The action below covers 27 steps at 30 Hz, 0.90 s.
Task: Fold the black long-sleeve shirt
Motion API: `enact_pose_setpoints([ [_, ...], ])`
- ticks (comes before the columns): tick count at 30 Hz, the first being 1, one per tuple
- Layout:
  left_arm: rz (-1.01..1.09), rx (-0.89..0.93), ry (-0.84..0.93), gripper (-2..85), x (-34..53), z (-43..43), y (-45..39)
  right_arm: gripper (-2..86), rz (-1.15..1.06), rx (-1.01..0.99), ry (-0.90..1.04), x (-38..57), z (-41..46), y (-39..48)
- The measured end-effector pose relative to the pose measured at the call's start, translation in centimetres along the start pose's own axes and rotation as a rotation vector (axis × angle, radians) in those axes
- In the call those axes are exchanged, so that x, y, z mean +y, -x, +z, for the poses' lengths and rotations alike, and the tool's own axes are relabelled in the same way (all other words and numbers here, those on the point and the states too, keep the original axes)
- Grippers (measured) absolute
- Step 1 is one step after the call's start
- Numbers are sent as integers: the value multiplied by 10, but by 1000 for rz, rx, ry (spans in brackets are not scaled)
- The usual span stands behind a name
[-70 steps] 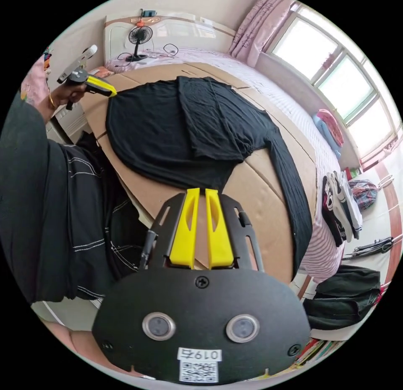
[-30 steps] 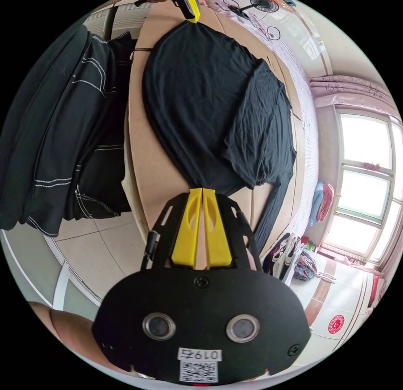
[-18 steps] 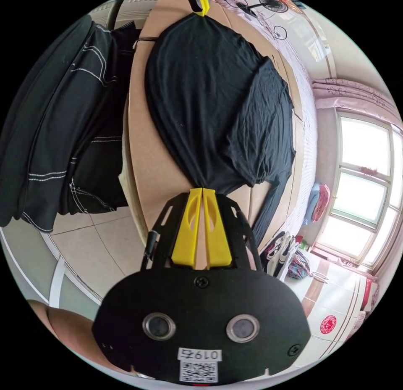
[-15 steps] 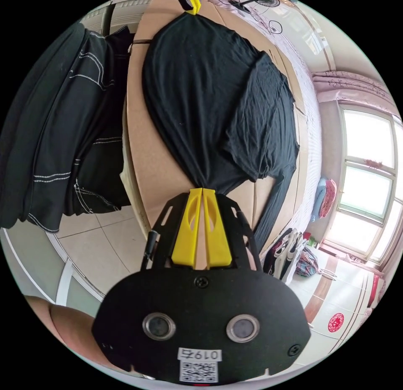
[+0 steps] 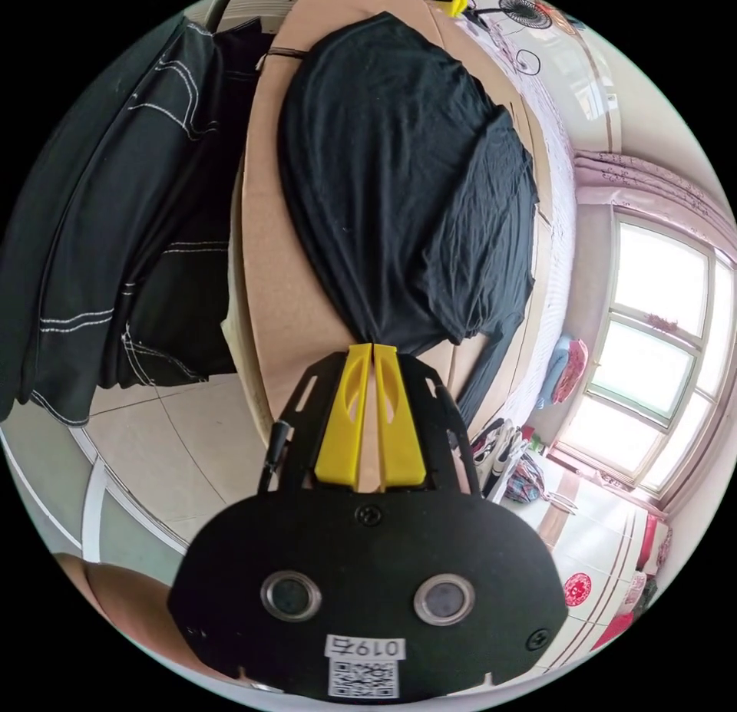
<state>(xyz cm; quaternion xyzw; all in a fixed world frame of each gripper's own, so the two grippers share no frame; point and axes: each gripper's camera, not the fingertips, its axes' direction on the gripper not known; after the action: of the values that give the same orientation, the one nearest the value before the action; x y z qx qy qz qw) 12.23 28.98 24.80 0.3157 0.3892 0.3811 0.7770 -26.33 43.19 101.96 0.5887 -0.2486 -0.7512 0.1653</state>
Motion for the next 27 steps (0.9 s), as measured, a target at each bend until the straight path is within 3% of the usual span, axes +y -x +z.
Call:
enact_pose_setpoints([
  [5,193,215,-121,14,-39,17,-55,12,16,18,-4,6,0,4],
  [11,387,388,-95,13,-73,54,-121,44,78,0,-18,23,2,4],
  [19,502,452,-90,9,-90,66,-165,51,166,-51,-150,54,-5,-3],
  [27,567,368,-51,7,-106,77,-197,50,104,-97,-224,70,2,-3],
])
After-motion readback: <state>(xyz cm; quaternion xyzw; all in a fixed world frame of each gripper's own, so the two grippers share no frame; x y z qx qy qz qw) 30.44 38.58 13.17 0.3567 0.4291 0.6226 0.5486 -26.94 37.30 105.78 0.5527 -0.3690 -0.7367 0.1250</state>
